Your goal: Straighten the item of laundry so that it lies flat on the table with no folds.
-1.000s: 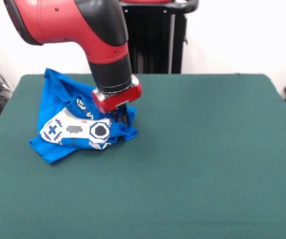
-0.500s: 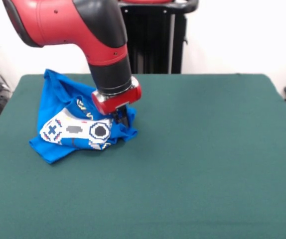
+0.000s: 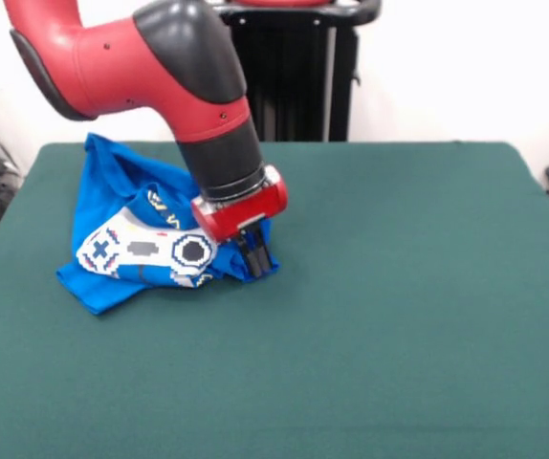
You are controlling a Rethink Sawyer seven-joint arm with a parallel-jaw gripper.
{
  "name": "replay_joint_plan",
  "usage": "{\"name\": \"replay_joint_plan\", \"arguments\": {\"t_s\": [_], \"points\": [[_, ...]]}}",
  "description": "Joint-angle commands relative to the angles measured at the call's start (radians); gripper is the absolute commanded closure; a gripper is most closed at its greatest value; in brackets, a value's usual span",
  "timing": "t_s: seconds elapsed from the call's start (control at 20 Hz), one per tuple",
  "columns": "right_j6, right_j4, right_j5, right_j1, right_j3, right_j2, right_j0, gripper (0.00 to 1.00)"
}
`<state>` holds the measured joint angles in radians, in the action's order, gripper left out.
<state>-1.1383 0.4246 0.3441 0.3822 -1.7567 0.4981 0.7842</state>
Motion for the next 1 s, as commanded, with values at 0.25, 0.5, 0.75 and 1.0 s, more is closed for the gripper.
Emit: {"name": "replay_joint_plan", "arguments": {"t_s": [0.25,0.5,0.75,1.0], "points": [[-0.109,-0.031,-0.007,-0.06,-0.079,0.181,-0.027,1.0],[-0.174,-0.052,-0.014,-0.051,-0.062,0.136,-0.095,1.0],[-0.231,-0.097,-0.009,-0.019,-0.036,0.095,-0.155,1.0],[-0.259,-0.135,0.05,0.101,-0.008,0.008,-0.214,1.0]]}}
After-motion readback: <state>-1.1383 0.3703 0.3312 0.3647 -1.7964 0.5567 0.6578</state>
